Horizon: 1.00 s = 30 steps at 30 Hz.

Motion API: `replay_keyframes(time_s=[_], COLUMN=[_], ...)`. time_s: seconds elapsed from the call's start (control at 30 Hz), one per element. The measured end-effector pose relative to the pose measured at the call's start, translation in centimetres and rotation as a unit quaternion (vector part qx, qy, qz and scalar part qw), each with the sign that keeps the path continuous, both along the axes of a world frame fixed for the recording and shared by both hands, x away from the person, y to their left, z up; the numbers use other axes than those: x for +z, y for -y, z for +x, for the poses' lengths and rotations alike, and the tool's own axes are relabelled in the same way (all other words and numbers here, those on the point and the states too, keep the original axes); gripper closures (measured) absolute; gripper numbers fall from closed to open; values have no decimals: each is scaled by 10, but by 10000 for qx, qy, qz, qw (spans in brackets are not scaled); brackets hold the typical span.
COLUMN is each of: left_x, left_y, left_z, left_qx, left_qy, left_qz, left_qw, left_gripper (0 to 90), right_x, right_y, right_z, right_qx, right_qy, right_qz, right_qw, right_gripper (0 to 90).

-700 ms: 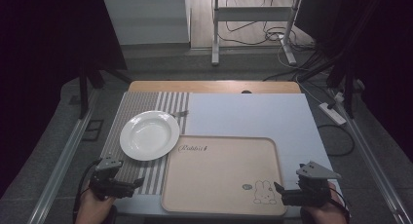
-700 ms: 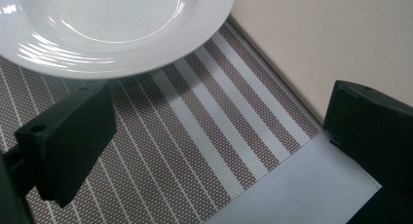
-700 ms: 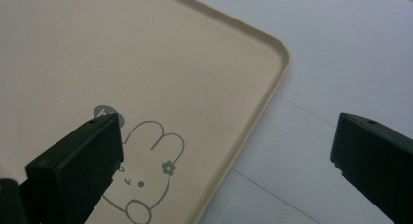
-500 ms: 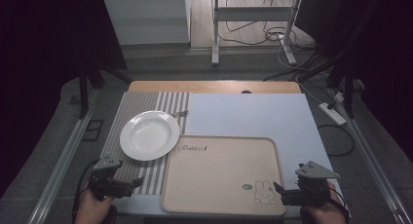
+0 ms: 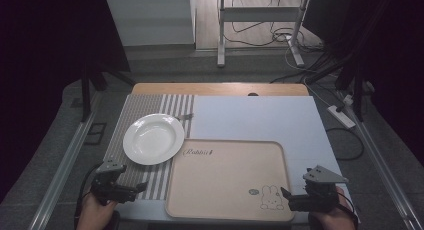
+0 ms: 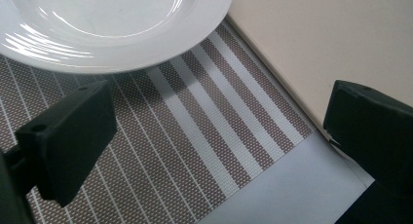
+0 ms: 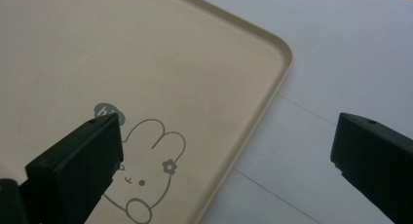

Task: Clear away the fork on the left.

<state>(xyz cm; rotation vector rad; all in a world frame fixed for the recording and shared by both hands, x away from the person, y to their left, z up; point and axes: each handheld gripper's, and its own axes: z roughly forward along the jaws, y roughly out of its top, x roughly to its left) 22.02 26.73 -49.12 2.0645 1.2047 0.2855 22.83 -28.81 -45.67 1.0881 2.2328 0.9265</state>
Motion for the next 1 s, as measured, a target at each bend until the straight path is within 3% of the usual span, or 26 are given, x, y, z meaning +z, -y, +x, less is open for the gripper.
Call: replay_keyframes(time_s=[0.2, 0.4, 0.8, 1.0], left_x=[0, 0, -2, -3], left_y=[1, 9, 11, 14], left_z=[2, 9, 21, 28], left_qx=[-90, -224, -344, -405], left_qy=[-71, 12, -8, 34], left_qz=[11, 125, -18, 25], left_qw=[9999, 9997, 9994, 9992], left_gripper=[0, 0, 0, 0], right_x=[-1, -1, -1, -1], right_y=[-1, -1, -1, -1], right_z=[0, 1, 1, 1], right_qx=[11, 21, 47, 31], right_qy=[-10, -44, -52, -67], right_qz=[-36, -51, -63, -72], right_qw=[10000, 10000, 10000, 9999], right_gripper=[0, 0, 0, 0])
